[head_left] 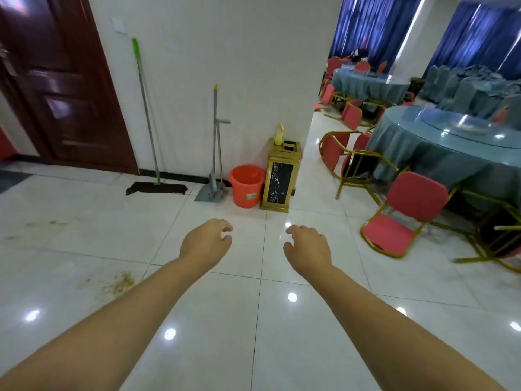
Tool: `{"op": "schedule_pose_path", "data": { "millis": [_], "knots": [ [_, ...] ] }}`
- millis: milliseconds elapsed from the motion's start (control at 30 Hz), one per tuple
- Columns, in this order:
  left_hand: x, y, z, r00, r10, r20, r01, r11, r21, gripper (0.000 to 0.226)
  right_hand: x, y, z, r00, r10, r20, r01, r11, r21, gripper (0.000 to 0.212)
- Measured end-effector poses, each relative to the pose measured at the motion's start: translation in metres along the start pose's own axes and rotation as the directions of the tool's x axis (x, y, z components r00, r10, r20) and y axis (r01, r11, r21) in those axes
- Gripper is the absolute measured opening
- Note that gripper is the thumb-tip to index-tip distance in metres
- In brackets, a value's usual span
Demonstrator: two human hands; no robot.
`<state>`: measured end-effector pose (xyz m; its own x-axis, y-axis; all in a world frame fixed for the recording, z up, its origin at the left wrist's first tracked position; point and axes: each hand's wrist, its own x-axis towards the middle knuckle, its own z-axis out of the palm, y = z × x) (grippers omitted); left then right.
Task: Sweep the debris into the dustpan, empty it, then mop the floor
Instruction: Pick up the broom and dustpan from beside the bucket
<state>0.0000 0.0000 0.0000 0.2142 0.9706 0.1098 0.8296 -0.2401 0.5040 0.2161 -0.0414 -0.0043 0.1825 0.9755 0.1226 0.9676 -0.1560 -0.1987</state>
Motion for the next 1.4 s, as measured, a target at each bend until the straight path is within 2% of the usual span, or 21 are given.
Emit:
{"op": "schedule_pose_path", "data": {
  "millis": [367,667,867,1067,1400],
  "knots": [
    [0.142,0.013,0.072,0.970,-0.242,0.006,0.241,0.965,-0.105,0.027,0.166,0.059,0.041,0.977,-0.126,0.175,0.117,0.991,0.061,0.037],
    [0.219,-0.030,0.091,0.925,-0.379,0.004,0.374,0.912,-0.169,0.023,0.265,0.042,0.086,0.929,-0.184,0.321,0.171,0.983,0.070,0.033],
    [0.304,-0.073,0.093,0.913,-0.407,0.015,0.397,0.882,-0.254,0.023,0.347,0.009,0.114,0.915,-0.169,0.366,0.144,0.985,0.094,0.031],
    [0.408,-0.121,0.078,0.906,-0.422,0.038,0.410,0.848,-0.335,0.020,0.445,-0.033,0.131,0.918,-0.086,0.388,0.042,0.992,0.120,0.029],
    [0.559,-0.176,0.075,0.899,-0.426,0.103,0.433,0.827,-0.359,0.021,0.592,-0.069,0.164,0.921,-0.054,0.386,-0.007,0.988,0.152,0.029]
  ]
}}
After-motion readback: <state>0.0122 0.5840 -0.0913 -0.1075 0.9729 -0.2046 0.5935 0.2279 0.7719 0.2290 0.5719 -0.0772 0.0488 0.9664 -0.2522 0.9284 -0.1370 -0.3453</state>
